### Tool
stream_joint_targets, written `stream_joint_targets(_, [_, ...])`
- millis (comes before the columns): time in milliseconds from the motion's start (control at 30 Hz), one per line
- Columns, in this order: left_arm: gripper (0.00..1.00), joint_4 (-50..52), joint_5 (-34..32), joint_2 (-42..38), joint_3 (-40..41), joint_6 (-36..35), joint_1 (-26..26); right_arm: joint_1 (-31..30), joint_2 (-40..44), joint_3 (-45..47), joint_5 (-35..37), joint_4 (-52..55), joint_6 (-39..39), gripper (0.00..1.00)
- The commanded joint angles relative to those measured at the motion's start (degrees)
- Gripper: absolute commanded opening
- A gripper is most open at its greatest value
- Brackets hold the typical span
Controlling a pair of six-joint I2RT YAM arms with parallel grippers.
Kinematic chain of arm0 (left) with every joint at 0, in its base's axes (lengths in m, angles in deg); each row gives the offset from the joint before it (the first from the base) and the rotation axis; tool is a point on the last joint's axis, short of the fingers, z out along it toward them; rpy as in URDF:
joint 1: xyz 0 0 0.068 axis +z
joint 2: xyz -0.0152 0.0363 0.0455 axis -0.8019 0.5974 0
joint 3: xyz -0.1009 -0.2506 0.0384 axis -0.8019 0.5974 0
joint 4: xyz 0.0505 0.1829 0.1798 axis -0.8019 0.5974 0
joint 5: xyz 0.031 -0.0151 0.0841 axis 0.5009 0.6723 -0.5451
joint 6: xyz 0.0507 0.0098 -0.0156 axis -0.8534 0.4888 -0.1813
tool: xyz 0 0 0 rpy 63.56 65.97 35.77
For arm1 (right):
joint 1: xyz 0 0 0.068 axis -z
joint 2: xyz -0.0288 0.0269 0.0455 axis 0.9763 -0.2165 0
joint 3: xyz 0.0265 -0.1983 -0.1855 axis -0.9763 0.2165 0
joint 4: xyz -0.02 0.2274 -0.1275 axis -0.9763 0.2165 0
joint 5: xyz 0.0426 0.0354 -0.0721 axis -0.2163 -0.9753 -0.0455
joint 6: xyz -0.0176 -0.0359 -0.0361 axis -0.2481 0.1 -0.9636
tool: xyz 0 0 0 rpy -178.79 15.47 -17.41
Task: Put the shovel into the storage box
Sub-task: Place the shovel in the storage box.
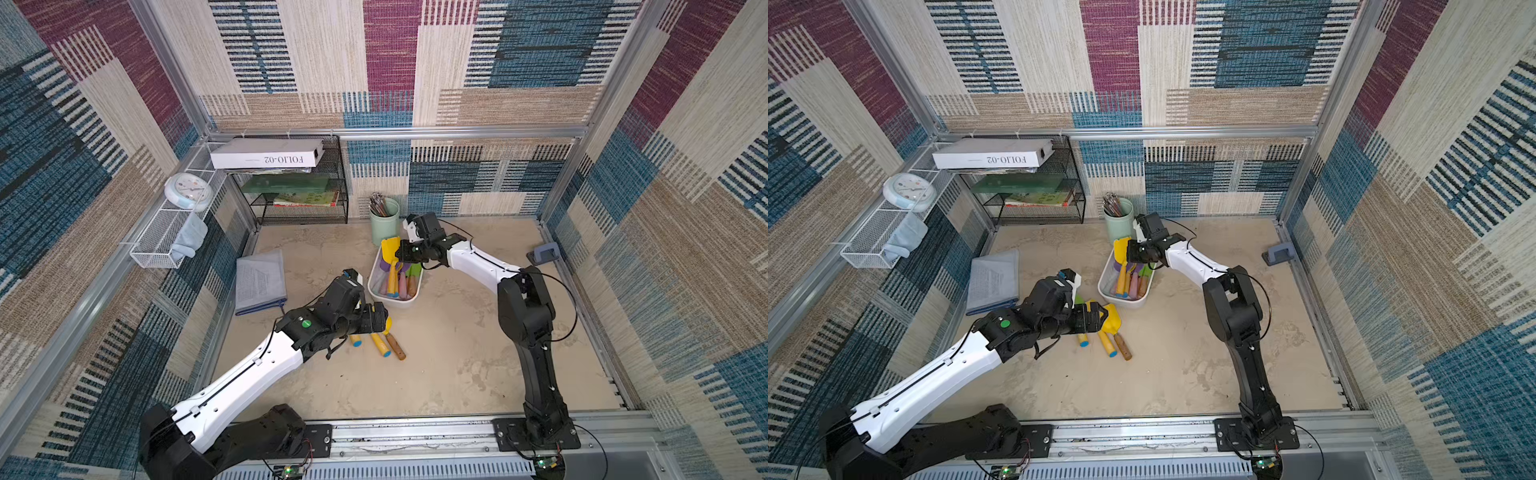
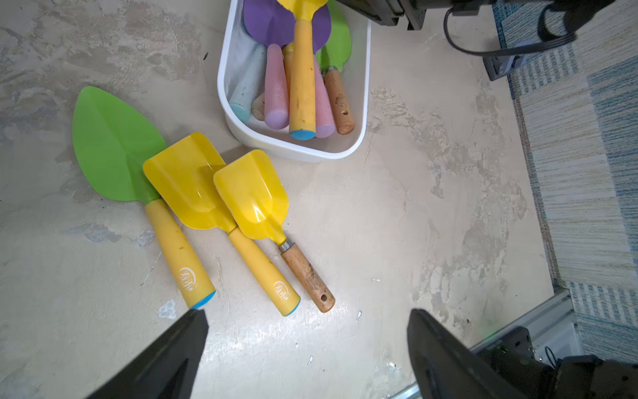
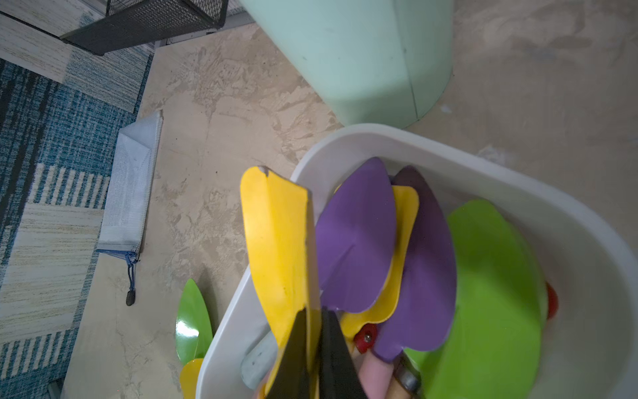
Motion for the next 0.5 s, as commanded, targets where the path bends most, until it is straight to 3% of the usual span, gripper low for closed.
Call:
stream_joint_targets(0, [0.95, -1.5, -0.2, 0.1, 0.0, 0.0, 0.4, 0.3, -1.0, -0.7, -1.6, -0.5, 0.0, 0.00])
stream_joint_targets(467, [0.95, -1.5, 1.5, 1.3, 0.4, 0.0, 1.9, 1.4, -3.5, 0.5, -0.7, -1.7, 2.3, 0.00])
